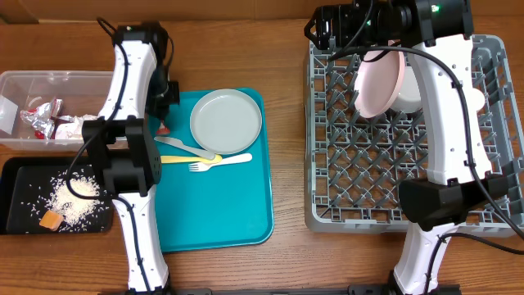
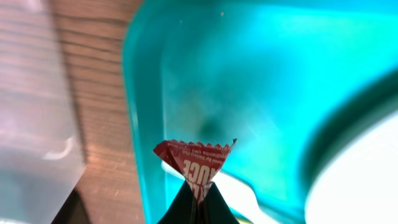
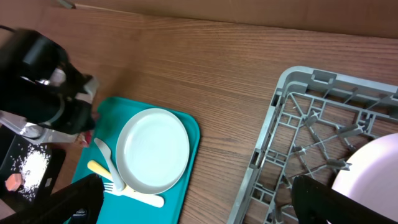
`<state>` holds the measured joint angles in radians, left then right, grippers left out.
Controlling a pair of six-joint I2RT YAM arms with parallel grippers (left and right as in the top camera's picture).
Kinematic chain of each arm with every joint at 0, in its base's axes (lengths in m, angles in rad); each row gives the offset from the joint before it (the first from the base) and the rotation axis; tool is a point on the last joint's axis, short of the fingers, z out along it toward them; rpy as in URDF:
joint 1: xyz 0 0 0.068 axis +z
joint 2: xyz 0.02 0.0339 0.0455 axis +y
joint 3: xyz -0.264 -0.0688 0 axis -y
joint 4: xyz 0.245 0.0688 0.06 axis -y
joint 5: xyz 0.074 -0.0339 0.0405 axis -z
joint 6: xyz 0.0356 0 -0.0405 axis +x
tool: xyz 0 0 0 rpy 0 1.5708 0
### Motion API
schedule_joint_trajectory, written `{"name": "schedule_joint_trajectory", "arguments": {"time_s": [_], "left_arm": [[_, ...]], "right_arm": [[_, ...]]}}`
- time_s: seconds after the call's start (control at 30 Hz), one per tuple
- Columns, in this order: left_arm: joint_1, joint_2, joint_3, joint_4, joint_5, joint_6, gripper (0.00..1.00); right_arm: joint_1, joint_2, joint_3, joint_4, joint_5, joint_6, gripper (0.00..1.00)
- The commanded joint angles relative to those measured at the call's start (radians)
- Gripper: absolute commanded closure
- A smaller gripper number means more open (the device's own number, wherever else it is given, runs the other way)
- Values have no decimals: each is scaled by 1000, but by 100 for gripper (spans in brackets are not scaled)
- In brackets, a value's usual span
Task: Sort waste into correct bins and load items into the dishwasher rack
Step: 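Grasp the red wrapper with the left gripper and lift, then carry the red wrapper left and drop it into the clear bin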
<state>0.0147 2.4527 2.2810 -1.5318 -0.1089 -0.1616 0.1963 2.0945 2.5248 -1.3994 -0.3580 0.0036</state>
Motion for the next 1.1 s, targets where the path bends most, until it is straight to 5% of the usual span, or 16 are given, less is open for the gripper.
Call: {"name": "schedule_joint_trajectory", "arguments": {"time_s": [0.0,0.2,0.57,0.77,0.93,1.07], "left_arm": [[6,-41,148,-58,59,-26,96],[57,-50,375,-116,64,-75,96],[310,-50,383,-109,68,-187,94],[392,-50,362,-118,129,-186,27],[398,-50,352,-130,179,-186,23],[390,-50,352,-158,307,-141,33]], "right_arm": [[-2,-16,-1,4,7,-5,0],[-2,-16,-1,4,7,-5,0],[-2,-16,-1,4,7,-5,0],[-2,-16,-1,4,7,-5,0],[-2,-16,-1,4,7,-5,0],[-2,-16,-1,4,7,-5,0]]}}
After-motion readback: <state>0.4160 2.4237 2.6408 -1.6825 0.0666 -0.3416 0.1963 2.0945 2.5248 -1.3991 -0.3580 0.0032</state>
